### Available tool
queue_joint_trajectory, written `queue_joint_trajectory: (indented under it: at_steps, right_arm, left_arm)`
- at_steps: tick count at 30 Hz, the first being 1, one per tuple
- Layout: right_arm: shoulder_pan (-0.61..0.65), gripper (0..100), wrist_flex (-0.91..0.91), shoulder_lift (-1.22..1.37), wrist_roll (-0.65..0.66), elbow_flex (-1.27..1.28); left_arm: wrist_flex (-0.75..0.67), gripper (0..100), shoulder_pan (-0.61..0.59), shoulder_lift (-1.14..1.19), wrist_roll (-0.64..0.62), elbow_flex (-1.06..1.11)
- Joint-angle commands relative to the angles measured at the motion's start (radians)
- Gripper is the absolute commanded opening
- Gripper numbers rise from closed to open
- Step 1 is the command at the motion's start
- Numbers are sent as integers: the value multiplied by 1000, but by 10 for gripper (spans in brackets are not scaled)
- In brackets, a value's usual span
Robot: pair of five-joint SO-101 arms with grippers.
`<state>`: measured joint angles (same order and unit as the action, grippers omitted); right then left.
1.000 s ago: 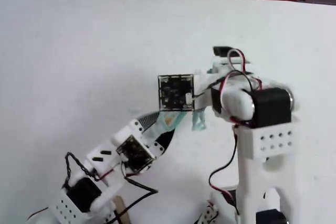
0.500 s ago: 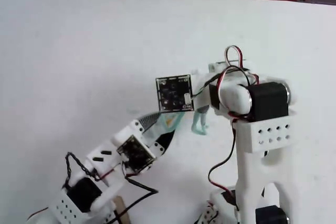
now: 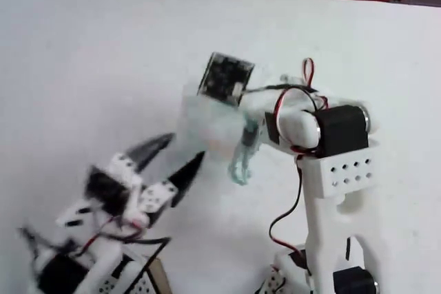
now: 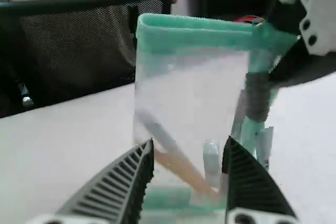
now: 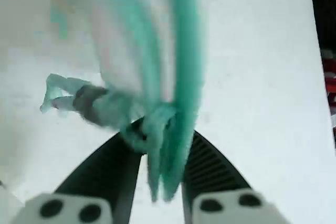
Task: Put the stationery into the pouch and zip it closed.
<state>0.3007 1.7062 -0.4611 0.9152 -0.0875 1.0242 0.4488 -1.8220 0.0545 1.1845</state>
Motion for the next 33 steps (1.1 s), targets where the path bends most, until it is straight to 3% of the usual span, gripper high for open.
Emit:
queue_joint_trajectory:
  at_steps: [1,4,8,13,17,23,33]
  right_arm:
    - [13,19,-1,-10,-196,-37]
    - [48,19,-1,-8,-311,-34]
    - [166,19,1,-8,-367,-31]
    - [237,19,-36,-5,-479,-28]
    - [242,19,-74,-13,-483,48]
    - [243,19,-213,-90,-485,264]
    - [275,19,-321,-283,-485,451]
  left_arm:
    - [57,230,-33,-1,-11,-141]
    - [52,230,-33,1,-11,-164]
    - [6,229,10,2,-11,-147]
    - [-123,225,77,2,20,-14]
    - [-255,210,39,2,107,94]
    - [-390,215,-51,1,117,215]
    - [-410,215,-56,1,117,250]
